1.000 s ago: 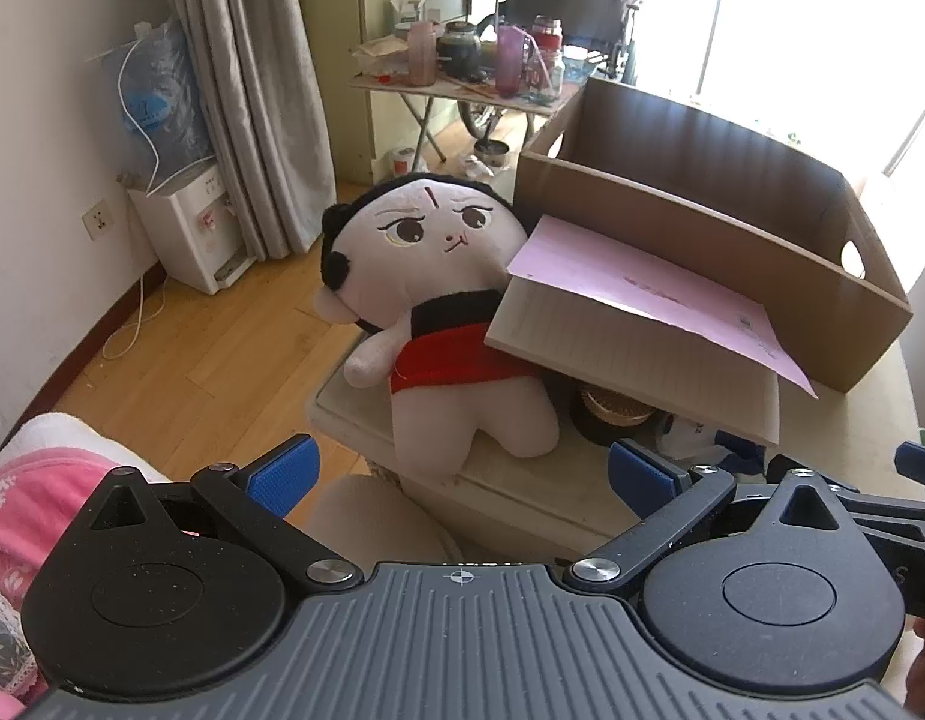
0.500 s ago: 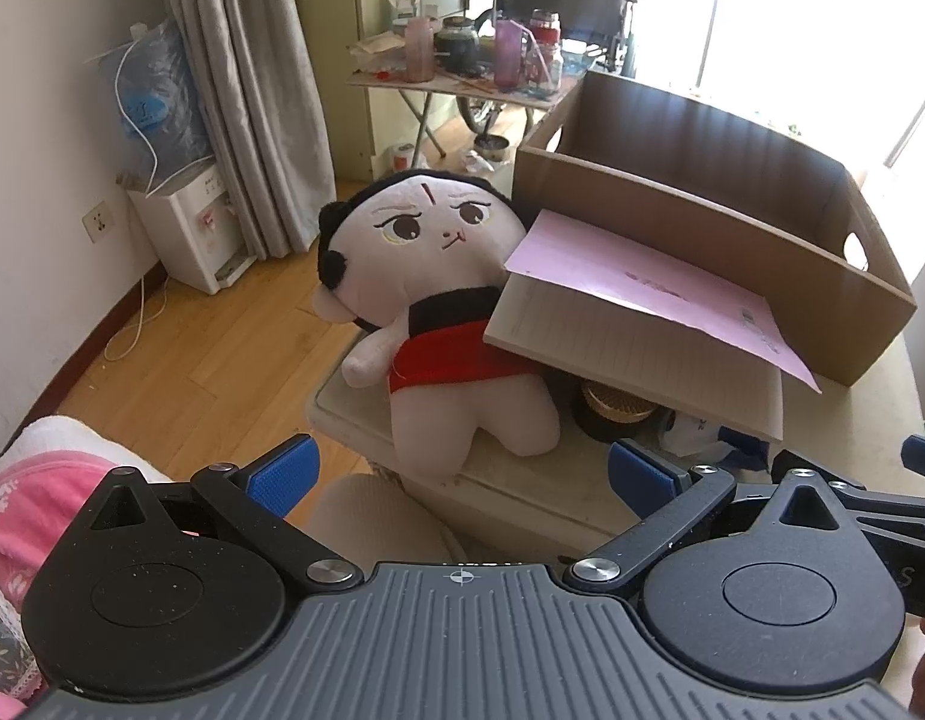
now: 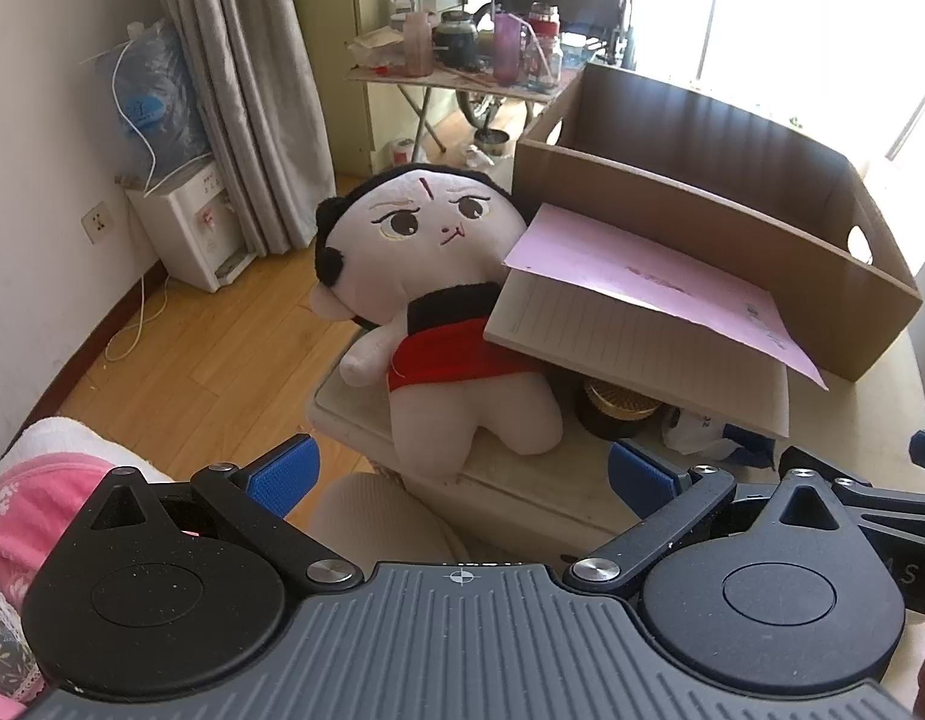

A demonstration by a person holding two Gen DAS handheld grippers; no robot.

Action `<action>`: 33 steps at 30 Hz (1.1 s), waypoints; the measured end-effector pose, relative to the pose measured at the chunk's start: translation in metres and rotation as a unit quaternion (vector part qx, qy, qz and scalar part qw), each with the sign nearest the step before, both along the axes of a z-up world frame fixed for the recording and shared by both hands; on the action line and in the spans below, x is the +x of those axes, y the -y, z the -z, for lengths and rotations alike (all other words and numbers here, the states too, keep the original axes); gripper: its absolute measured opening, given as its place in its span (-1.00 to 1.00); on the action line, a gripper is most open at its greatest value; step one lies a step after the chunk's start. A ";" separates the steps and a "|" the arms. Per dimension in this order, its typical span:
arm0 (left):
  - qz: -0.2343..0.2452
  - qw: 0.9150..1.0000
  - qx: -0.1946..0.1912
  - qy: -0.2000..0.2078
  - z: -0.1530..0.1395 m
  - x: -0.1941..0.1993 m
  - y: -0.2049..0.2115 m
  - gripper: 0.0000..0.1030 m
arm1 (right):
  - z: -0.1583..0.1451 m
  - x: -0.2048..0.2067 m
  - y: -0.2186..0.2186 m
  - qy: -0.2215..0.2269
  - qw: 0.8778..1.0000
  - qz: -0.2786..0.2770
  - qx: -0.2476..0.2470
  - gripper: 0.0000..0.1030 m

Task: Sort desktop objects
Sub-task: 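Move the right tool toward the pink book on the cardboard sheet, then close the right gripper on the pink book edge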

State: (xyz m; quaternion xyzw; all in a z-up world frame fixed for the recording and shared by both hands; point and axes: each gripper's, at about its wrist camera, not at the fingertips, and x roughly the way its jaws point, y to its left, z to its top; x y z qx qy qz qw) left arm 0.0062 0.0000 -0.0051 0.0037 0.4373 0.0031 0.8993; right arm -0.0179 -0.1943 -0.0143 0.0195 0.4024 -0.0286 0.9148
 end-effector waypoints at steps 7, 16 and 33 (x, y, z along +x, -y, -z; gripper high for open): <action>0.000 1.000 0.001 -0.003 0.001 0.005 0.001 1.00 | 0.000 0.004 -0.002 -0.003 1.000 0.002 -0.009 1.00; 0.020 1.000 0.006 0.009 0.007 0.018 0.006 1.00 | 0.001 0.012 0.006 0.001 1.000 0.005 -0.004 1.00; 0.094 0.986 -0.048 0.130 0.002 0.052 0.000 0.99 | -0.001 0.052 0.067 0.079 0.990 0.030 0.110 0.96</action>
